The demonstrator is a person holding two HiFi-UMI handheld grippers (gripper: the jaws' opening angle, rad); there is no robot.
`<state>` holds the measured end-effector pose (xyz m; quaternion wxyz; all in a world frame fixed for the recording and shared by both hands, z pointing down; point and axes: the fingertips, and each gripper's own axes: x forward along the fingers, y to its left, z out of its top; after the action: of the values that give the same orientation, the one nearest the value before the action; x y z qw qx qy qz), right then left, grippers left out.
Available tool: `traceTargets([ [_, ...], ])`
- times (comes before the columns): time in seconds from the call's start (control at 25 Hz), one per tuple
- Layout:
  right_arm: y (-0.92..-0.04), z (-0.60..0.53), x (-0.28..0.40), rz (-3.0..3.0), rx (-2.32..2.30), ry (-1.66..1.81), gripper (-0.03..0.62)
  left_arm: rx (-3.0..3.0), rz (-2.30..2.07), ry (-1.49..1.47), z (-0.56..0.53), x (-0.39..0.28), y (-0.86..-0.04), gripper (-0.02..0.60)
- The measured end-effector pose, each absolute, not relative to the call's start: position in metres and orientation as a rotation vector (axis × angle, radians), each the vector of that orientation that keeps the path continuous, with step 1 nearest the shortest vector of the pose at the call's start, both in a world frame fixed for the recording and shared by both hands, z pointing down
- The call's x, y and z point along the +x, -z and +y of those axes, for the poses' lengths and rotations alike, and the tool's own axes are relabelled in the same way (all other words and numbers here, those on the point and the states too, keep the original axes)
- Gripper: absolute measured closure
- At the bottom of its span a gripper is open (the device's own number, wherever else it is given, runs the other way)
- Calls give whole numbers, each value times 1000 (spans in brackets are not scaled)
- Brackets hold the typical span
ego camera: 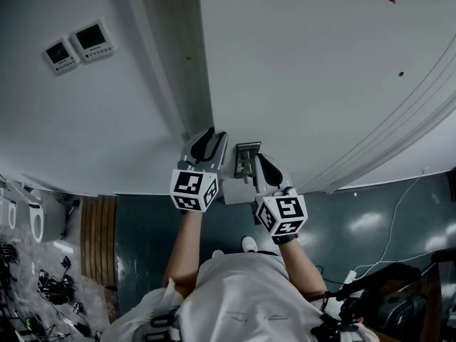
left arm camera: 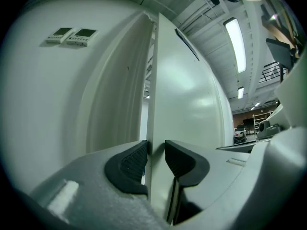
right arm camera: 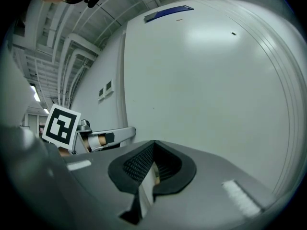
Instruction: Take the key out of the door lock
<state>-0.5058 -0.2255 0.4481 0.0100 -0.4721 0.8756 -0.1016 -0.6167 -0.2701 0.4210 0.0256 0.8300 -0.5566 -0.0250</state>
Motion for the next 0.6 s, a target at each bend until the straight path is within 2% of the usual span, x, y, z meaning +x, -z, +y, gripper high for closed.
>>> traceTargets([
  [0.28,-483,-217,-504,2763,-1465,432,591,2584,-1712,47,-273,-616,-419,476],
  [0.6,-594,-195,-477,2781,-1554,821,591,2582,-1706,16,-272,-615,-419,479],
])
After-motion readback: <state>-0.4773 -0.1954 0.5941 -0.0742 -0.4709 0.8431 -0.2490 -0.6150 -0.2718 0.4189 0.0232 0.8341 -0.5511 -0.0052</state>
